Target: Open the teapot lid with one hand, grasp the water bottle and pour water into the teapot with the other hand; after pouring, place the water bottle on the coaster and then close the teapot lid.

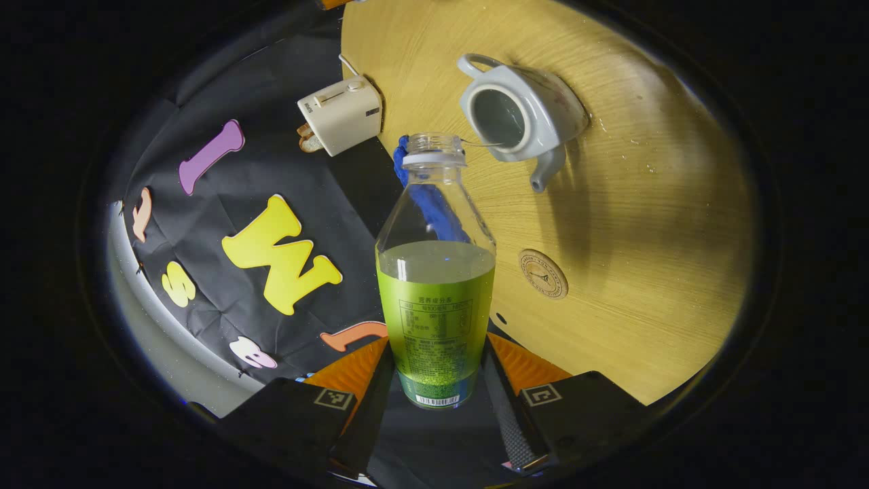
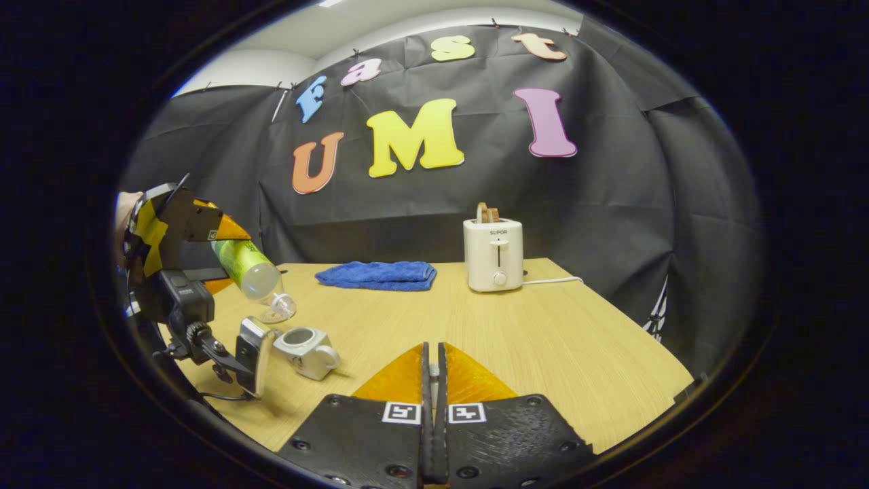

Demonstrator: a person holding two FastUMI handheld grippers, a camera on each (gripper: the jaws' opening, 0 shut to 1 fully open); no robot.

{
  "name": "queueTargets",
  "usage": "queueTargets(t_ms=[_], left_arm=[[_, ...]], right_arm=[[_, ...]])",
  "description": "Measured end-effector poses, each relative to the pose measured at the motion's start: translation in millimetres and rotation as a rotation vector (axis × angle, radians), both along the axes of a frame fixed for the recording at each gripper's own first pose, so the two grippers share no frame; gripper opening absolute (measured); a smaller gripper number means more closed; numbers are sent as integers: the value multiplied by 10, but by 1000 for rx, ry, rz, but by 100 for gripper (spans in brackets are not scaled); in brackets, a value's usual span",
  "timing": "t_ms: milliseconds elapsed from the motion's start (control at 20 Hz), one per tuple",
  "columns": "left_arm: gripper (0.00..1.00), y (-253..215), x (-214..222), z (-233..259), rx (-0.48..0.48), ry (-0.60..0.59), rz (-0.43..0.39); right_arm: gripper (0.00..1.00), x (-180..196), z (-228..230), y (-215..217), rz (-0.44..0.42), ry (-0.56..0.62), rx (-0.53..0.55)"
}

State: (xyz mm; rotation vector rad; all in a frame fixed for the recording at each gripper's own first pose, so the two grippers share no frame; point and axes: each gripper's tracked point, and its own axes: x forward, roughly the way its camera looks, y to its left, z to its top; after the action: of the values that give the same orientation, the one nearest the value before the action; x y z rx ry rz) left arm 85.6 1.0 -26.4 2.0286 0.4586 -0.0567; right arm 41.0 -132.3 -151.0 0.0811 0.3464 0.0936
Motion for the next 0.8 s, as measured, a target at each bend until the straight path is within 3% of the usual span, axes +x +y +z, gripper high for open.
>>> queueTargets(t_ms=[200, 450, 800], left_arm=[[75, -9, -31, -105, -187, -7, -7], [75, 120, -169, -337, -588, -36, 59], [75, 450, -392, -552, -1202, -92, 239]], right_arm=[[0, -13, 76, -54, -26, -12, 3], [0, -54, 178, -36, -47, -22, -11], [0, -90, 396, 240, -27, -47, -30]])
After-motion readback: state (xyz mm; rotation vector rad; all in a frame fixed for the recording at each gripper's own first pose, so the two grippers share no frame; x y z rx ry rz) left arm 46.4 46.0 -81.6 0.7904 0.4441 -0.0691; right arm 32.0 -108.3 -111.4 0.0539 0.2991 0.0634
